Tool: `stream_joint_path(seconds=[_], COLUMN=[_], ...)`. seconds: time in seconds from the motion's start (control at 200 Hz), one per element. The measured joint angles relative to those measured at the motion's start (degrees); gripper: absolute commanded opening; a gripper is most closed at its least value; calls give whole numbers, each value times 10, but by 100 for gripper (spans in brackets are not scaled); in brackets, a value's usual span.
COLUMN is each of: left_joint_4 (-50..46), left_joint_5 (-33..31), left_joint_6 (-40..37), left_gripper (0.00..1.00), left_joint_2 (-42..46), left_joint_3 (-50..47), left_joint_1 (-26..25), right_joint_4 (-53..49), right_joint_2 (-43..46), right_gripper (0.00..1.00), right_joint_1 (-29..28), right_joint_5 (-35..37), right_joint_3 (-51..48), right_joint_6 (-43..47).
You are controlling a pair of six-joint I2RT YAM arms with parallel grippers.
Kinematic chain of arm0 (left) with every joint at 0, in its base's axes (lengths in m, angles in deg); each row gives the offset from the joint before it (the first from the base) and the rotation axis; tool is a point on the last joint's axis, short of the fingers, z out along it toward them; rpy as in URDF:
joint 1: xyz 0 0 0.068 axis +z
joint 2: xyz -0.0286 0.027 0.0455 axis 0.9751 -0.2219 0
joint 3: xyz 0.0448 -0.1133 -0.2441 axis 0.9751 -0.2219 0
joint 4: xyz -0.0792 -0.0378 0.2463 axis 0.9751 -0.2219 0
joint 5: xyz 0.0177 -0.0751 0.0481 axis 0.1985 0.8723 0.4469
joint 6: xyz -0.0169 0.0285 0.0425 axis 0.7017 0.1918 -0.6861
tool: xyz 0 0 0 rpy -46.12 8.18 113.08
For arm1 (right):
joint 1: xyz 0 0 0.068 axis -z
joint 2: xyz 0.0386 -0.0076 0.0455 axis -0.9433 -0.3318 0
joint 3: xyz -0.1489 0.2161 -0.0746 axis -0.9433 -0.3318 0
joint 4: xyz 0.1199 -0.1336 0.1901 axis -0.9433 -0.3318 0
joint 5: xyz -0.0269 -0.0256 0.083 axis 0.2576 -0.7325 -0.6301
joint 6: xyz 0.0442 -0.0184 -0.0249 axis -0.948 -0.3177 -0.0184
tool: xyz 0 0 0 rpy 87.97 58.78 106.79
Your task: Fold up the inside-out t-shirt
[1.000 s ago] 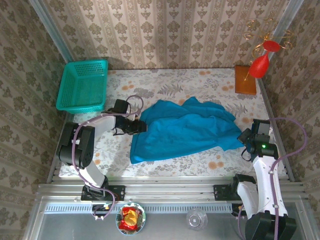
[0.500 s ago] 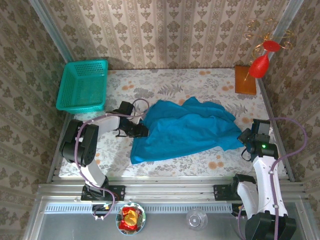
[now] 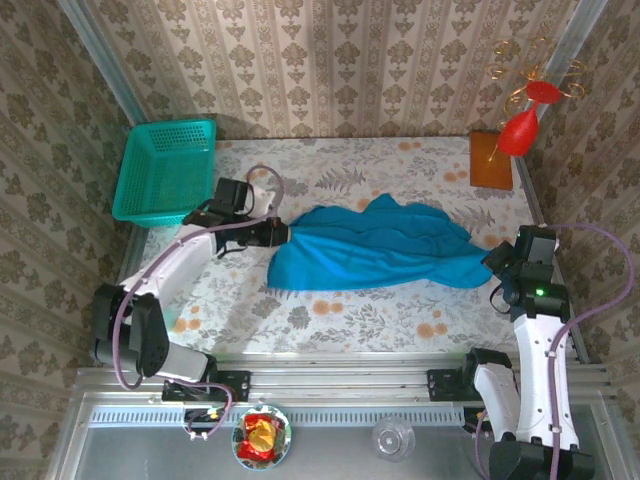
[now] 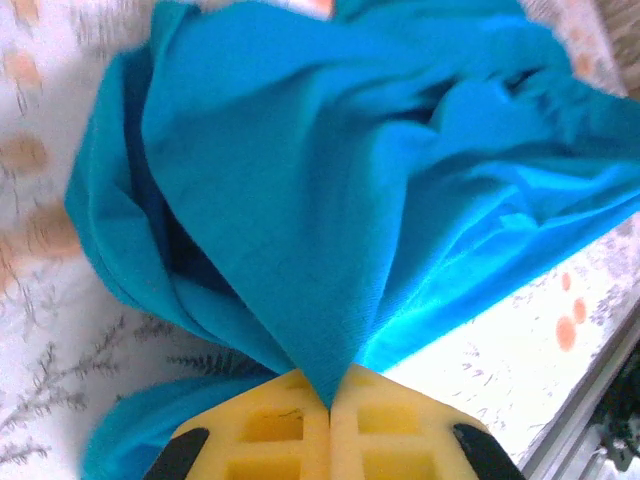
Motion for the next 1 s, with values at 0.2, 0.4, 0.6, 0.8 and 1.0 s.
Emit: stream_joint_path(seconds=[0.2, 0.4, 0.6, 0.8, 1.0], left_joint_4=[-12, -8, 0, 9, 47], left_joint_5=[30, 80, 119, 146, 163], left_joint_6=[0, 8, 22, 35, 53], left_gripper=[0, 0, 5, 5, 6], left_joint_2=[44, 92, 104, 104, 110], left_joint_3=[28, 30, 35, 35, 24], left_joint_1=[27, 82, 123, 127, 126], right_joint_4=[-18, -32, -38, -39, -9], right_joint_2=[2, -18, -62, -86, -73], right_gripper=[0, 0, 0, 0, 0], right_joint_1=[0, 0, 0, 0, 0], right_joint_5=[-13, -15, -14, -15, -57], right_joint_3=[70, 183, 334, 437, 351], right_joint_6=[-6, -5, 10, 18, -2])
